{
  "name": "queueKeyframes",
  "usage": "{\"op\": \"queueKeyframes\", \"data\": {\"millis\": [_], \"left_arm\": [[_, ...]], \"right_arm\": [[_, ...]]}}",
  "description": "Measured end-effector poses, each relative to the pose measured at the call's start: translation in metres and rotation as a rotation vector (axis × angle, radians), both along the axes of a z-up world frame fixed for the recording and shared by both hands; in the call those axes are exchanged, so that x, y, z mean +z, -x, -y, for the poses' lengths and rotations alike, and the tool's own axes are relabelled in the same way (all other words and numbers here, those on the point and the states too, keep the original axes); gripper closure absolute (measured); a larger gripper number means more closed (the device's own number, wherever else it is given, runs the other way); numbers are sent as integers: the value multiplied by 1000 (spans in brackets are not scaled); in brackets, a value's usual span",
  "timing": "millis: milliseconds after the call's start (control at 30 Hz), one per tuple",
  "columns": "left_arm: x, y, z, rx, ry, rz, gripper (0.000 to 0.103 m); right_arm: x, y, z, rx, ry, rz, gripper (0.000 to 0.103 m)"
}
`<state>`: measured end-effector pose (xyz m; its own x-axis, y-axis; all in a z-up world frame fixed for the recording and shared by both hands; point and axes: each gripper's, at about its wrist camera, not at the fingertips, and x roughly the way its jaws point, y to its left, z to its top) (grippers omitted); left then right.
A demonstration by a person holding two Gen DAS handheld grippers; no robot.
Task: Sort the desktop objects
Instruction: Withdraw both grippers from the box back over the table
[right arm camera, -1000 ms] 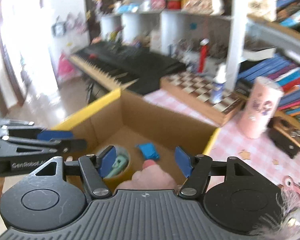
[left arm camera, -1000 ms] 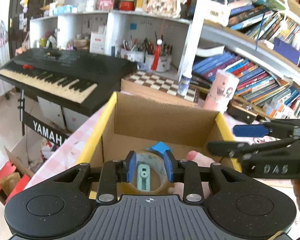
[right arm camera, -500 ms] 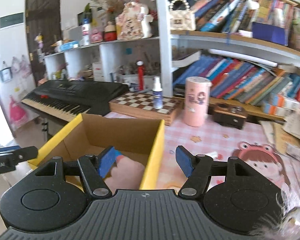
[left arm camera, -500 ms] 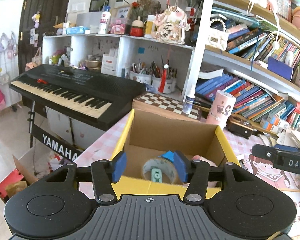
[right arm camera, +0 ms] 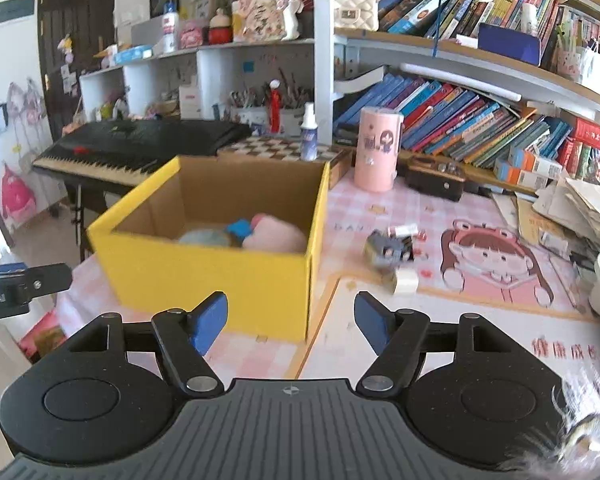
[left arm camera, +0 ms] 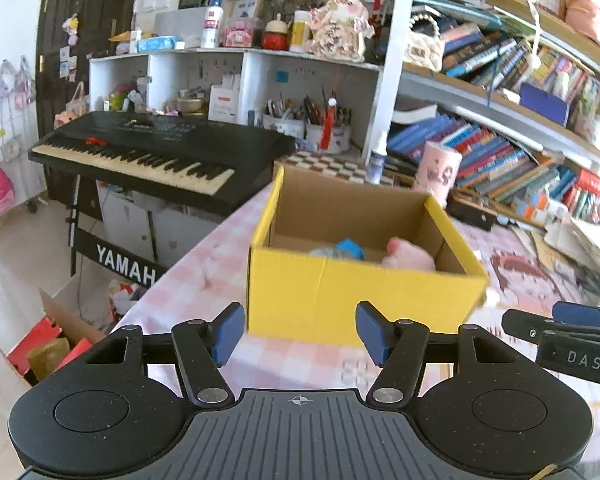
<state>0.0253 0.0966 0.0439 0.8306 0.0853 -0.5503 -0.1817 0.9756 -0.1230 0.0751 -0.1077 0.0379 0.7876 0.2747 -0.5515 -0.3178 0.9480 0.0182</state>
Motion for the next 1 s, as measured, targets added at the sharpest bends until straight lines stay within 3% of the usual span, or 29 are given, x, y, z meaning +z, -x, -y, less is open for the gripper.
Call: {"op": "queueKeyframes", "data": {"millis": [433,1000], "left_arm": [[-20,39,21,-86,-47,-80,37],[-40,46,37,-207,23,-182,36]], "right_arm": [[-21,58,-4,13,15,-56,34],[-29,86,8,-53,28,-124,28]]}}
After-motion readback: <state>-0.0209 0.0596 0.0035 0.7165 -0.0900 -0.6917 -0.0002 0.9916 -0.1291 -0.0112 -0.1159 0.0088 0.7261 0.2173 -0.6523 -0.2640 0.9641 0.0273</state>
